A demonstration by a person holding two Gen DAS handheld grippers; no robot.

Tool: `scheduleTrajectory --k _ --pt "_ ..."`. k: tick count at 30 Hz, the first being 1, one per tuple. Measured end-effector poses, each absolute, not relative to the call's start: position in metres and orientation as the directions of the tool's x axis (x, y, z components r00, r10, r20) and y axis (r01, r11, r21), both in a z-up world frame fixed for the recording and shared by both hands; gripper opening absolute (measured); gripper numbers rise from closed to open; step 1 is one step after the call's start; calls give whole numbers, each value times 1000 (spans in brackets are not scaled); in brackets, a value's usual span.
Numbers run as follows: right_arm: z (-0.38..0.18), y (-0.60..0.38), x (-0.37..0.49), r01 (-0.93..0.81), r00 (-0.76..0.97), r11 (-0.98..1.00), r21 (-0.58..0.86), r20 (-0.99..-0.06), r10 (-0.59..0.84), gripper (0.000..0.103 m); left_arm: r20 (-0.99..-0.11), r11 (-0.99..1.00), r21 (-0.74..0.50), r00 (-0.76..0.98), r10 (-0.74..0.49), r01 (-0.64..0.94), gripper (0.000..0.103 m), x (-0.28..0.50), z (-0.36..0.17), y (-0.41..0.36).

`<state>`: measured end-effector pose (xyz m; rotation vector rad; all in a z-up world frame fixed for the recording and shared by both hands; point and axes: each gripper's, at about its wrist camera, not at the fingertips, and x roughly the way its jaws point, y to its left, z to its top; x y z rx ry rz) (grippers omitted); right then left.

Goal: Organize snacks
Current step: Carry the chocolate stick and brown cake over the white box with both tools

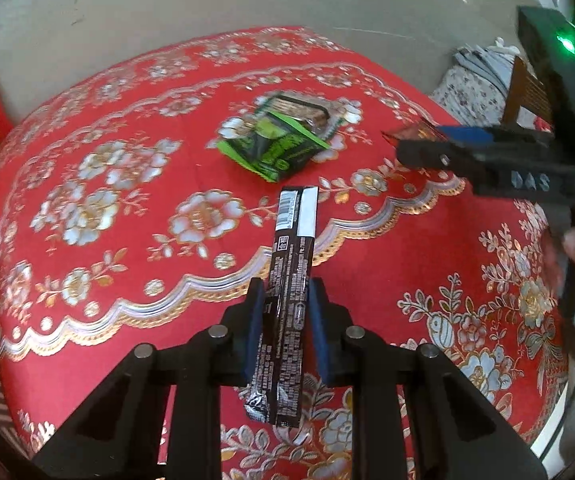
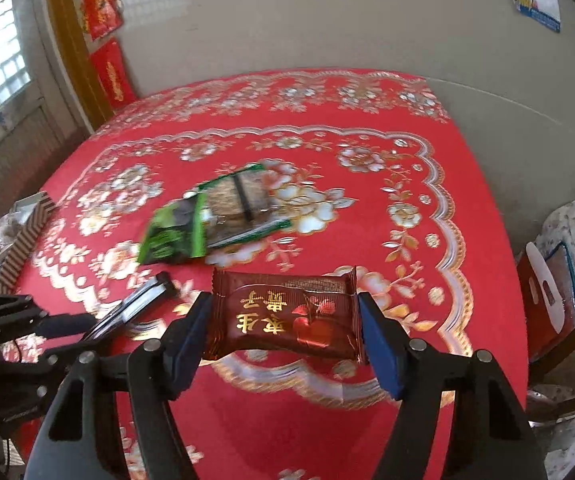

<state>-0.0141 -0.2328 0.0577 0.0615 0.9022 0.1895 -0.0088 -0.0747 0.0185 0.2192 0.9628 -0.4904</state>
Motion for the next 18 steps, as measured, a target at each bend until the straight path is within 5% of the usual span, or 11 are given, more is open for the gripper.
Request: scheduleTrajectory --k 18 --pt "65 -197 -45 -176 621 964 197 -738 264 72 -793 908 -49 536 -288 416 8 -27 29 -43"
